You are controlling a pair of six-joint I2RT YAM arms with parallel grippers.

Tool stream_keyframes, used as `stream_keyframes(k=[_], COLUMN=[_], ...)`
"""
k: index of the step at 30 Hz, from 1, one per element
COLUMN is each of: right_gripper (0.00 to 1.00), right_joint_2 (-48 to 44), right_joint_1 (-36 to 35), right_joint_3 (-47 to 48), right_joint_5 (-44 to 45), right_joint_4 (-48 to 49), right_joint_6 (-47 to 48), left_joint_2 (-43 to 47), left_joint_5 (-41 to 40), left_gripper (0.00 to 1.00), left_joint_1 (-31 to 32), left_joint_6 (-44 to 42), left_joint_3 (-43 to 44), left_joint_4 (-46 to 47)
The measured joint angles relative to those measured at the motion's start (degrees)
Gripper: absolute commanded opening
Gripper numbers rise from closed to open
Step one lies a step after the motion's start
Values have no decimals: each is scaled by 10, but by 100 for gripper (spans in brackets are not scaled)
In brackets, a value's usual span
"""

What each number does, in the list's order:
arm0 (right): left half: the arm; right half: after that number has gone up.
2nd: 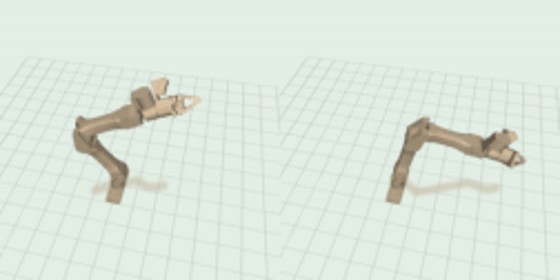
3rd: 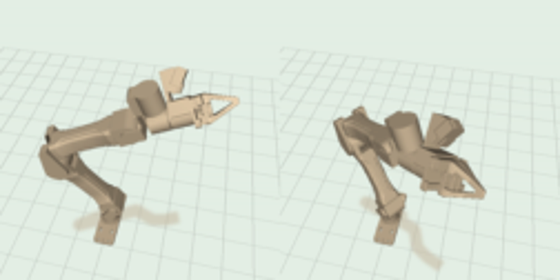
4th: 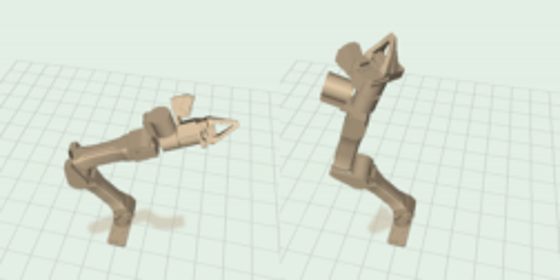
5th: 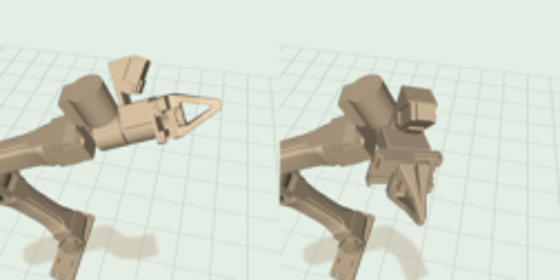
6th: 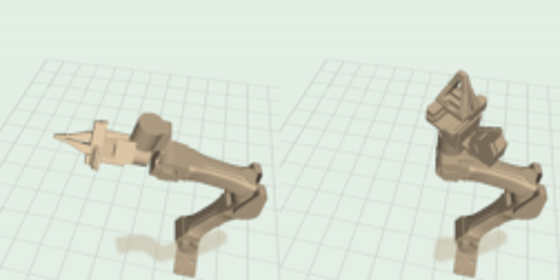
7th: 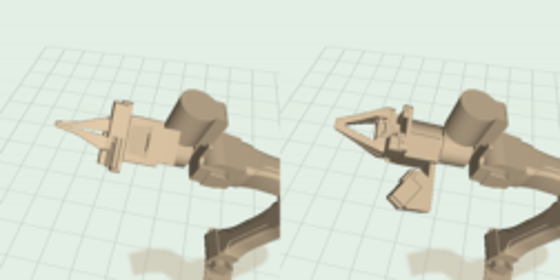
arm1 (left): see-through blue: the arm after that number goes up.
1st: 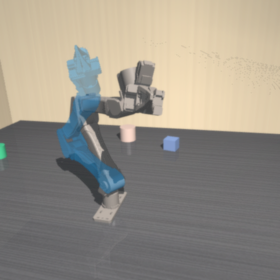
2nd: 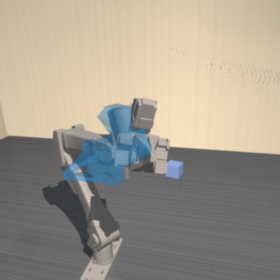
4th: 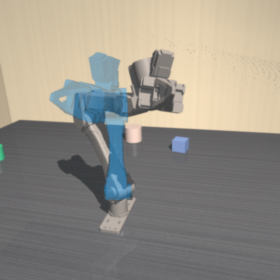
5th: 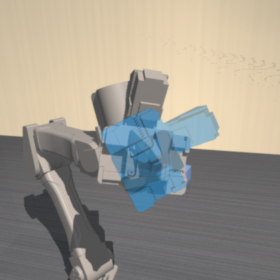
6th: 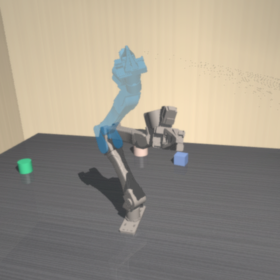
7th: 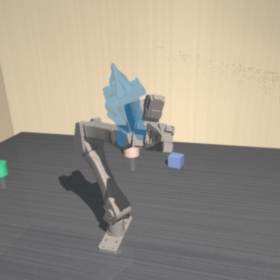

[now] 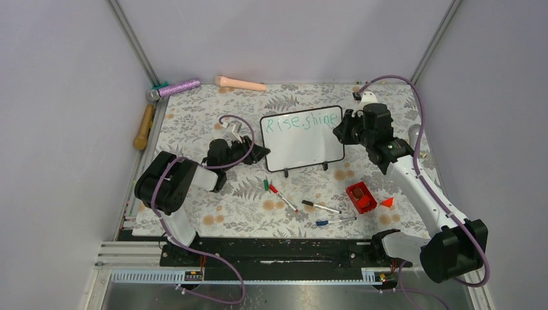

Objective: Write a sentence on the whiteboard

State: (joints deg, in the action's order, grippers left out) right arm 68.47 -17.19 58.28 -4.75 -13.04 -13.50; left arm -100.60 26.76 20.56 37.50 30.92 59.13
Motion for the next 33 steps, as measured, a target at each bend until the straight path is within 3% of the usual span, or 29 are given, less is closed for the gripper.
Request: stream_keyframes(k=[10,20,33], right_gripper=[0,0,0], right_joint_2=[0,9,35], right_joint_1=[-11,-69,-177], right_joint_3=[-4,-4,-2], right_joint_5=[-26,-17,56], right_joint_4=[0,4,35], right_joint_6=[-11,-4,-1], left_joint_2=[0,0,0], left_joint_5=[0,0,0], left_gripper=[29,29,24], left_joint_1=[0,0,0], left_joint_6=[0,0,1], left_joint_3=[0,-2,-2], left_joint_4=[1,12,14])
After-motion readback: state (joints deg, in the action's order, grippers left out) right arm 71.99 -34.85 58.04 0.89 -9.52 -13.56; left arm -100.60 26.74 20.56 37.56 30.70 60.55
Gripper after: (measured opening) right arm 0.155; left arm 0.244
